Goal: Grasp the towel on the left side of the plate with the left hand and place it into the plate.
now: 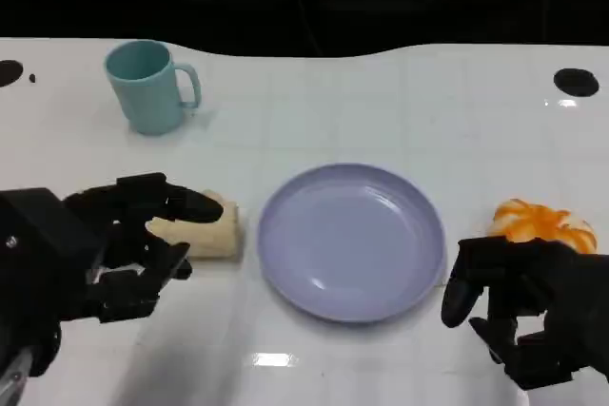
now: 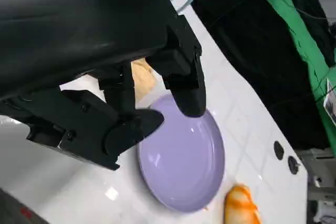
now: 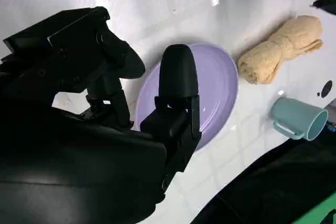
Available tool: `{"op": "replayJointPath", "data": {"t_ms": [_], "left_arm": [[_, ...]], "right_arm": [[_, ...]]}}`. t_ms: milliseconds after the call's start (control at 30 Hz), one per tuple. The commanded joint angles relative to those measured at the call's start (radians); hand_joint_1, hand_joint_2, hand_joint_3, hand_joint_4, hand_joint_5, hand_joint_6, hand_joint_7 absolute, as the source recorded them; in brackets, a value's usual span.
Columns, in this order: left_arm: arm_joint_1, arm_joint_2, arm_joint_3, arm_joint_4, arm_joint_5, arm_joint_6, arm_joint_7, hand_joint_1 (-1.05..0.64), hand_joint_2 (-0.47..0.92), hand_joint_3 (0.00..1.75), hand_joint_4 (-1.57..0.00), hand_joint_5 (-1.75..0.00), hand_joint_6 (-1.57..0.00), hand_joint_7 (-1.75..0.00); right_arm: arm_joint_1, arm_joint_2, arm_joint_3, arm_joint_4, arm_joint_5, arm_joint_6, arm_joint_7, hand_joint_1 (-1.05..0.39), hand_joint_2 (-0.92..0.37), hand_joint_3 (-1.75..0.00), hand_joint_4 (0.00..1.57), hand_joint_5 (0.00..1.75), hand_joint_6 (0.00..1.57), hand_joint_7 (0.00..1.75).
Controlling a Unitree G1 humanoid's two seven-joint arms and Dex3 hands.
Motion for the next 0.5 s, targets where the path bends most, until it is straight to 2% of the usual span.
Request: {"op": "replayJointPath", "data": {"t_ms": [33,133,233,300,500], "left_arm": [[-0.038,0.084,-0.059,0.091,0.197,-0.205,-0.002,-0.33,0.92,0.18,-0.32,-0.76,-0.5,-0.09],[-0.062,0.129,-0.098,0.127,0.353,-0.287,0.019,-0.36,0.92,0.14,-0.24,-0.69,-0.44,-0.05],[-0.096,0.18,-0.142,0.16,0.521,-0.34,0.029,-0.39,0.92,0.08,-0.23,-0.49,-0.39,-0.01],[-0.129,0.2,-0.172,0.189,0.612,-0.359,0.022,-0.41,0.92,0.06,-0.22,-0.45,-0.36,0.0],[-0.232,0.207,-0.255,0.28,0.789,-0.34,-0.037,-0.52,0.91,0.01,-0.18,-0.38,-0.26,0.0]], "right_arm": [[-0.023,0.002,0.009,0.019,-0.017,0.007,-0.017,0.01,-0.57,-1.07,0.71,1.74,0.69,1.45],[-0.024,0.004,0.015,0.017,-0.025,0.013,-0.021,0.01,-0.57,-1.06,0.71,1.74,0.69,1.45],[-0.02,0.003,0.017,0.011,-0.028,0.013,-0.021,0.01,-0.57,-1.06,0.71,1.74,0.69,1.44],[-0.02,0.003,0.018,0.003,-0.029,0.023,-0.02,0.01,-0.57,-1.06,0.71,1.74,0.69,1.44],[-0.018,0.001,0.019,-0.009,-0.03,0.037,-0.019,0.01,-0.58,-1.04,0.7,1.74,0.69,1.44]]}}
